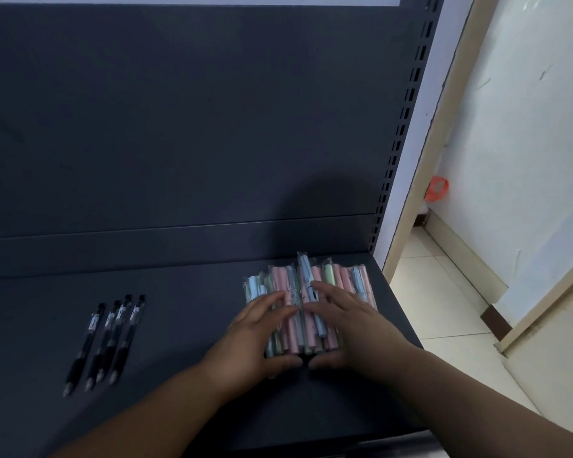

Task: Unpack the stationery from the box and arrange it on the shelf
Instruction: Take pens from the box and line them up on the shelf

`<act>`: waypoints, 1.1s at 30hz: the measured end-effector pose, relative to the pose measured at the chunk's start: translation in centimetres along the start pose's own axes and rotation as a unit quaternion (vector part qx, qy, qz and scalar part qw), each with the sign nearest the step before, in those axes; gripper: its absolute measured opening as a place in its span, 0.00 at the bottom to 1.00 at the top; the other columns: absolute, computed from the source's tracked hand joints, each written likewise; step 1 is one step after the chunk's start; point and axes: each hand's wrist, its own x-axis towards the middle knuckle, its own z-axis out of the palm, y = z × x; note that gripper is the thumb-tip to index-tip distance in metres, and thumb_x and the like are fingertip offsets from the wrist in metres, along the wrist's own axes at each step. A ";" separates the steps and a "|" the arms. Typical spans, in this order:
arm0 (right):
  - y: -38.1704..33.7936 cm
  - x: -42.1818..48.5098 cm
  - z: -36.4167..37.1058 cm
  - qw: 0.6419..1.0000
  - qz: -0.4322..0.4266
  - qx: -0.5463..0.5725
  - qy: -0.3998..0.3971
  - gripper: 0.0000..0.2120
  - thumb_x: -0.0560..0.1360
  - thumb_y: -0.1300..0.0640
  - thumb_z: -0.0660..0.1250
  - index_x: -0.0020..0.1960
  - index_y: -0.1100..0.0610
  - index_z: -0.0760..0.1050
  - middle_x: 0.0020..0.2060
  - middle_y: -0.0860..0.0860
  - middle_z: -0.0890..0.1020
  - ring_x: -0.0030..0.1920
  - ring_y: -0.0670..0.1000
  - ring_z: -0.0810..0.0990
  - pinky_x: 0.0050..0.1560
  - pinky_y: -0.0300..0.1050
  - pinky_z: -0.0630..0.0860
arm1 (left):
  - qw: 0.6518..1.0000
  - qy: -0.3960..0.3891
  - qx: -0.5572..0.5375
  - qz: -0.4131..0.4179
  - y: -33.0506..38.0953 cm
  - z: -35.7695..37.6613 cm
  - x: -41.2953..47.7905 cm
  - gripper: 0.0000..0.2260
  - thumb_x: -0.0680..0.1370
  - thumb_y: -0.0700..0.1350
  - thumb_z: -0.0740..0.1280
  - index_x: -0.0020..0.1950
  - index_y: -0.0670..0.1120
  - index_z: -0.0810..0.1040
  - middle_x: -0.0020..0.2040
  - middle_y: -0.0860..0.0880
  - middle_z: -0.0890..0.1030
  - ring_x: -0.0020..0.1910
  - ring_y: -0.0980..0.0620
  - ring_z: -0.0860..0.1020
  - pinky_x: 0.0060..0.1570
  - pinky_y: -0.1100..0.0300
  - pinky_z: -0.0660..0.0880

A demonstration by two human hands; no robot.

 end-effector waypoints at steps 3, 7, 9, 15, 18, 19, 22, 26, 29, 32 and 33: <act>0.3 0.4 -0.1 1.000 -0.012 -0.004 0.011 0.42 0.65 0.30 0.68 0.74 0.38 0.57 0.76 0.40 0.48 0.76 0.46 0.47 0.74 0.46 0.50 | 0.999 -0.029 0.026 0.008 -0.2 -0.2 0.0 0.45 0.65 0.66 0.71 0.76 0.63 0.51 0.74 0.68 0.42 0.74 0.64 0.41 0.74 0.61 0.50; 1.2 1.1 0.3 0.999 -0.048 -0.007 -0.022 0.49 0.64 0.30 0.69 0.76 0.38 0.48 0.76 0.39 0.38 0.76 0.46 0.39 0.72 0.47 0.41 | 0.996 -0.062 0.061 -0.005 -0.6 -0.2 -0.2 0.52 0.60 0.68 0.73 0.74 0.68 0.43 0.73 0.69 0.34 0.74 0.62 0.35 0.74 0.57 0.49; 1.3 1.2 0.6 0.998 -0.048 0.019 -0.019 0.47 0.65 0.31 0.69 0.76 0.38 0.49 0.76 0.38 0.39 0.77 0.45 0.40 0.74 0.48 0.47 | 0.996 -0.076 0.055 -0.008 -0.4 -0.3 -0.4 0.54 0.58 0.67 0.74 0.73 0.70 0.40 0.72 0.70 0.33 0.73 0.63 0.33 0.74 0.57 0.47; 1.2 1.0 1.3 0.997 -0.047 0.062 0.020 0.42 0.65 0.31 0.69 0.74 0.43 0.60 0.77 0.39 0.47 0.76 0.44 0.48 0.73 0.44 0.54 | 0.996 -0.064 0.065 -0.010 -0.3 -0.8 -0.4 0.49 0.63 0.61 0.76 0.71 0.71 0.45 0.73 0.70 0.38 0.73 0.65 0.40 0.71 0.64 0.49; 0.9 0.4 1.2 0.997 -0.040 0.057 0.014 0.42 0.65 0.31 0.69 0.74 0.42 0.59 0.76 0.38 0.47 0.76 0.43 0.48 0.73 0.41 0.54 | 0.998 -0.016 0.062 0.003 -0.5 -0.6 -0.2 0.42 0.67 0.59 0.75 0.74 0.64 0.54 0.74 0.67 0.48 0.73 0.64 0.49 0.69 0.70 0.49; 0.7 0.1 1.0 0.998 -0.035 0.047 0.007 0.43 0.65 0.30 0.69 0.75 0.41 0.58 0.76 0.38 0.47 0.76 0.43 0.48 0.73 0.42 0.53 | 0.998 -0.004 0.061 0.005 -0.6 -0.5 -0.2 0.40 0.68 0.58 0.74 0.75 0.62 0.56 0.74 0.65 0.50 0.73 0.64 0.50 0.68 0.71 0.48; -0.6 -0.4 0.2 1.000 -0.012 0.008 0.009 0.41 0.68 0.30 0.65 0.76 0.41 0.55 0.77 0.41 0.49 0.76 0.46 0.50 0.74 0.43 0.49 | 0.998 0.021 0.056 0.016 -0.6 -0.5 -0.8 0.37 0.71 0.57 0.72 0.75 0.59 0.58 0.76 0.60 0.54 0.74 0.60 0.53 0.68 0.72 0.48; -3.8 -0.3 0.2 0.994 0.005 0.026 0.110 0.31 0.72 0.37 0.66 0.72 0.44 0.65 0.73 0.44 0.63 0.73 0.48 0.62 0.72 0.43 0.57 | 0.995 0.073 0.071 0.009 -0.8 -1.1 -4.3 0.34 0.73 0.58 0.70 0.76 0.56 0.59 0.76 0.58 0.55 0.74 0.60 0.54 0.69 0.71 0.49; -8.7 0.4 1.0 0.992 -0.009 0.026 0.122 0.20 0.76 0.45 0.66 0.67 0.46 0.71 0.65 0.46 0.72 0.66 0.49 0.70 0.65 0.41 0.64 | 0.987 0.129 0.087 -0.050 -2.5 -2.3 -10.0 0.28 0.74 0.58 0.67 0.73 0.56 0.66 0.75 0.56 0.61 0.73 0.56 0.62 0.69 0.69 0.55; -15.7 1.4 3.1 0.996 -0.047 0.023 0.067 0.20 0.77 0.44 0.64 0.67 0.45 0.69 0.64 0.44 0.72 0.65 0.47 0.71 0.64 0.40 0.66 | 0.961 0.182 0.140 -0.150 -5.7 -4.8 -18.2 0.24 0.71 0.58 0.68 0.66 0.54 0.75 0.68 0.53 0.72 0.64 0.51 0.74 0.64 0.62 0.68; -18.4 1.8 4.0 0.996 -0.062 0.023 0.051 0.21 0.77 0.43 0.63 0.68 0.44 0.68 0.65 0.44 0.72 0.65 0.47 0.70 0.65 0.40 0.67 | 0.953 0.202 0.149 -0.171 -7.0 -5.7 -21.3 0.23 0.68 0.58 0.69 0.61 0.53 0.78 0.63 0.51 0.77 0.58 0.50 0.79 0.58 0.59 0.74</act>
